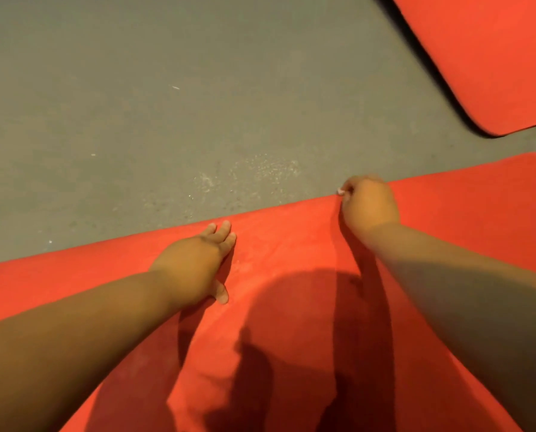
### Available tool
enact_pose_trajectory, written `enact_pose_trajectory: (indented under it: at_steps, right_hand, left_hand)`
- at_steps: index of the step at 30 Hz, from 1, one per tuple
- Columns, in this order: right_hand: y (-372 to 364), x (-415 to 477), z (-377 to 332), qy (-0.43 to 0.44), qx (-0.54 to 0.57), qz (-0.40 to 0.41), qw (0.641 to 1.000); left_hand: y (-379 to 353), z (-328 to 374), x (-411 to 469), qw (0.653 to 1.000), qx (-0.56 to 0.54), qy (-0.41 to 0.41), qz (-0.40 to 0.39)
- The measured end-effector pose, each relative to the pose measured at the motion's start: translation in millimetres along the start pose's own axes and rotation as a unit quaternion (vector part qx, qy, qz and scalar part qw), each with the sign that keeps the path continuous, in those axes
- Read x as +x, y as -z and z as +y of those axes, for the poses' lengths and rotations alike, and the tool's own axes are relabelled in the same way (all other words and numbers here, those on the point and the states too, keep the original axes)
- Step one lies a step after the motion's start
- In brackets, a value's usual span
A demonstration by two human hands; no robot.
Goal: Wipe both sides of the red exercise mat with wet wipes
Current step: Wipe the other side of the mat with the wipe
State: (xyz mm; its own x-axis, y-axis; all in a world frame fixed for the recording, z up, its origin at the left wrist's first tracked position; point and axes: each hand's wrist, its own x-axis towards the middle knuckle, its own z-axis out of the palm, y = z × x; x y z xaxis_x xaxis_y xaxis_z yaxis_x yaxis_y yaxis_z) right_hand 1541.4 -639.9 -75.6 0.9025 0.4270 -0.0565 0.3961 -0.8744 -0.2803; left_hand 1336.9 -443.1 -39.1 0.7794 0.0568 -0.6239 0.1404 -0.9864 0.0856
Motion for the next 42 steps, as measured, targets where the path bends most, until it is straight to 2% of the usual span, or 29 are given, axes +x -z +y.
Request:
enact_pose_trajectory:
  at_steps: [2,4,7,9,10,12,15,17,19,21,23,25,28,29,30,32,33,35,36,37,39,41,42]
  right_hand:
    - [-3.8,2.6,-6.2,-0.027,0.000,-0.001,1.000]
    - [-13.8,-12.9,-44.2,0.017,0.023,-0.029,0.999]
    - [-27.6,-52.4,-97.6,0.151,0.056,-0.103,0.982]
    - [-23.8,-66.6,-99.8,0.251,0.031,-0.158,0.955]
    - [-19.2,-59.4,-88.1,0.265,0.013,-0.163,0.950]
    - [-6.7,-31.5,-53.0,0.213,-0.016,-0.135,0.968]
    - [6.9,-1.4,-1.7,0.049,-0.045,-0.031,0.997]
    - [0.5,-23.9,-20.3,0.044,-0.016,-0.040,0.998]
    - [-11.9,-71.4,-57.9,0.116,0.025,-0.104,0.987]
    - [-21.0,-125.2,-84.5,0.258,0.051,-0.157,0.952]
    - [-17.5,-134.8,-79.2,0.329,0.044,-0.223,0.917]
    - [-12.9,-102.3,-51.4,0.285,0.028,-0.202,0.936]
    - [6.3,-41.9,-1.1,0.100,0.002,-0.081,0.992]
    - [8.9,-36.2,6.6,0.063,0.001,-0.047,0.997]
    - [7.5,-41.7,5.3,0.051,-0.007,-0.047,0.998]
    - [0.9,-81.9,-9.6,0.129,-0.023,-0.119,0.984]
    - [-3.0,-111.0,-19.9,0.207,-0.019,-0.163,0.964]
    - [-2.5,-166.4,-35.2,0.363,0.008,-0.269,0.892]
    - [-0.9,-177.8,-35.0,0.401,0.018,-0.298,0.866]
    - [-0.2,-173.8,-28.4,0.405,0.022,-0.302,0.863]
    - [-3.8,-138.4,-10.7,0.338,-0.001,-0.241,0.910]
    - [5.0,-91.4,14.2,0.170,-0.005,-0.138,0.976]
    - [10.3,-73.9,27.0,0.084,-0.001,-0.079,0.993]
  left_hand:
    - [0.6,0.9,-0.5,1.000,0.002,-0.001,-0.004]
    - [2.0,1.9,-0.3,1.000,0.006,-0.002,-0.004]
    - [3.1,2.6,-0.8,1.000,0.011,0.000,-0.006]
    - [2.7,2.6,-1.3,1.000,0.011,0.003,-0.005]
    - [2.4,1.7,-1.4,1.000,0.012,0.001,-0.001]
    - [2.6,0.8,-3.0,1.000,0.018,-0.003,0.004]
    - [3.4,0.7,-5.0,0.999,0.036,-0.004,0.002]
    - [4.0,0.5,-3.7,0.999,0.043,-0.005,0.004]
    - [5.3,0.4,-3.7,0.999,0.045,-0.008,0.005]
    - [4.8,0.4,-4.1,0.999,0.047,-0.006,0.005]
    - [3.3,0.1,-3.7,0.999,0.046,-0.003,0.008]
    - [2.3,0.1,-2.8,0.999,0.046,-0.005,0.011]
    - [2.7,0.8,-3.1,0.999,0.051,-0.005,0.003]
    - [3.2,0.8,-2.5,0.998,0.055,-0.003,0.002]
    - [3.4,1.2,-2.0,0.998,0.059,-0.003,0.001]
    - [4.0,2.7,-1.9,0.998,0.061,-0.004,-0.002]
    - [3.9,2.6,-2.5,0.998,0.062,-0.001,-0.001]
    - [4.2,3.2,-3.1,0.998,0.063,0.000,-0.002]
    - [3.9,4.1,-3.1,0.998,0.062,0.002,-0.005]
    - [3.8,5.0,-2.6,0.998,0.059,0.005,-0.005]
    - [4.0,7.1,-2.3,0.998,0.062,0.012,-0.008]
    - [3.8,11.1,-2.7,0.997,0.075,0.019,-0.020]
    - [4.1,12.9,-2.9,0.996,0.089,0.019,-0.025]
